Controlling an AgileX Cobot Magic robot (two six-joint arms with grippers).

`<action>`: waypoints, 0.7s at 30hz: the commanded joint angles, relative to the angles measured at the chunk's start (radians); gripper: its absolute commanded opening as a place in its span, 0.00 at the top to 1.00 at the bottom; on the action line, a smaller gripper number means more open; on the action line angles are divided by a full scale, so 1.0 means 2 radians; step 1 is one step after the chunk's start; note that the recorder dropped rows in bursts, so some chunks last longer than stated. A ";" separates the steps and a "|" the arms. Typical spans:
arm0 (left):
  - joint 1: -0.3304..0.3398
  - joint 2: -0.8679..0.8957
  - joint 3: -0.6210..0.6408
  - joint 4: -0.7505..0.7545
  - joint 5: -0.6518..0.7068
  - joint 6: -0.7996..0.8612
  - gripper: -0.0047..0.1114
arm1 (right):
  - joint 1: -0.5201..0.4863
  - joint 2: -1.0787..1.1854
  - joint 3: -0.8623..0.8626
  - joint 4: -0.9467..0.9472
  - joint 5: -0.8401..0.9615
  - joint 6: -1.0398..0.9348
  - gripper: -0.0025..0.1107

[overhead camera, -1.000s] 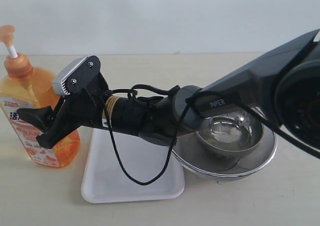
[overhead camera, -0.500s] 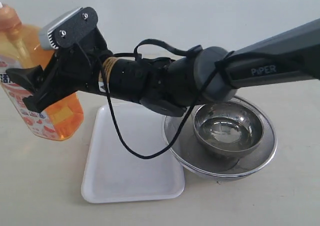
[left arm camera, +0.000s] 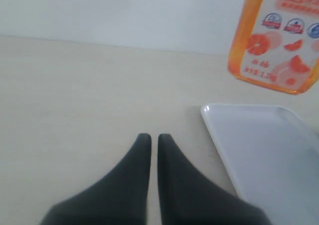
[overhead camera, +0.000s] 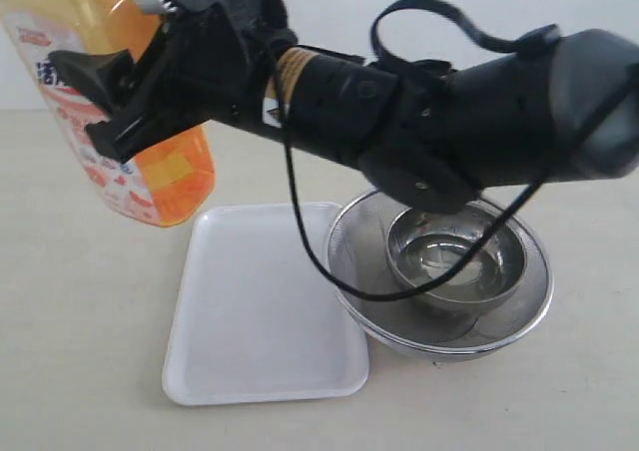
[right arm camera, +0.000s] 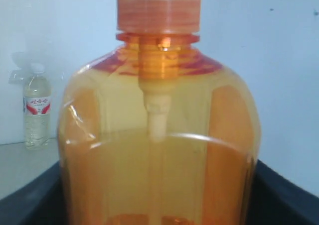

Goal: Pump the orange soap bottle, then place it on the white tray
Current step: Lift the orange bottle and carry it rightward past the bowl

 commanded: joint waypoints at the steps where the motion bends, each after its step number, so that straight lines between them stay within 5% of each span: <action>1: 0.002 -0.001 0.001 -0.003 0.000 0.002 0.92 | -0.041 -0.064 0.044 0.037 -0.055 -0.006 0.98; 21: 0.002 -0.001 0.001 -0.003 0.000 0.002 0.92 | -0.239 -0.270 0.235 0.104 -0.026 -0.058 0.98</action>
